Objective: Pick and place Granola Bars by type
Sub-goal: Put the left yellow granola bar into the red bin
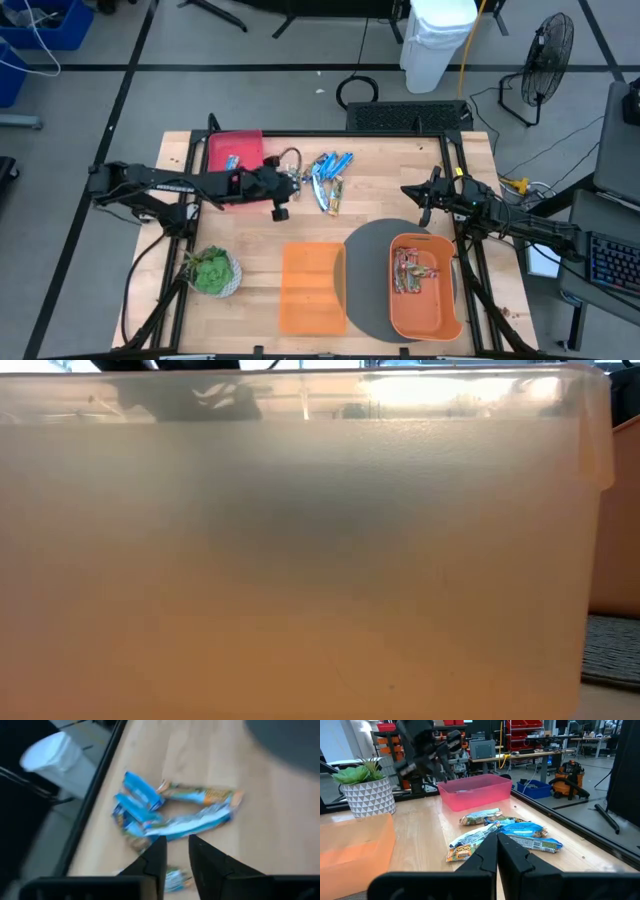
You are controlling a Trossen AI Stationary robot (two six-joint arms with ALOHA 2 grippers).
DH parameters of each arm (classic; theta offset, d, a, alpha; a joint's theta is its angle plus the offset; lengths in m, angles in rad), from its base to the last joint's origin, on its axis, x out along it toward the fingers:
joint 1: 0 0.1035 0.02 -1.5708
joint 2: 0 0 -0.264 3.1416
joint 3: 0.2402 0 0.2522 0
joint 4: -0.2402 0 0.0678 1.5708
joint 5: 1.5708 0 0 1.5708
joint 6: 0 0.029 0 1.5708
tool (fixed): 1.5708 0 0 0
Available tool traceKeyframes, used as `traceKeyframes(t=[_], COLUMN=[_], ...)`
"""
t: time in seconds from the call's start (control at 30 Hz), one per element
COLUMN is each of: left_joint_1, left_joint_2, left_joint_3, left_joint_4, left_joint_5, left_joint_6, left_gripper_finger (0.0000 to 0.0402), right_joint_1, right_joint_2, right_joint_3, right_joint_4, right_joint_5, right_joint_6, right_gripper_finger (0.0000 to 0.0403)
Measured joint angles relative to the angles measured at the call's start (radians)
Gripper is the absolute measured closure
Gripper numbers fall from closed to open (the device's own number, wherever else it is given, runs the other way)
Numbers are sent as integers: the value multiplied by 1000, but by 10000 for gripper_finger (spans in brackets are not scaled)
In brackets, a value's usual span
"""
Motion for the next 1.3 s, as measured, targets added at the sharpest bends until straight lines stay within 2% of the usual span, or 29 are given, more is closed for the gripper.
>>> traceKeyframes(t=[0.17,0.33,0.53,0.77,1.03,1.3], left_joint_1=[-46,-78,-88,-68,-50,-4], left_joint_2=[106,190,233,284,344,391], left_joint_3=[19,21,21,21,21,21], left_joint_4=[-58,-95,-103,-106,-16,15], left_joint_5=[-170,-314,-257,-200,-149,-146], left_joint_6=[154,207,201,117,64,24], left_gripper_finger=[250,197,168,174,172,172], right_joint_1=[0,0,0,0,0,0], right_joint_2=[0,0,0,0,0,0], right_joint_3=[0,0,0,0,0,0], right_joint_4=[0,0,0,0,0,0], right_joint_5=[0,0,0,0,0,0], right_joint_6=[0,0,0,0,0,0], right_gripper_finger=[403,403,403,403,403,403])
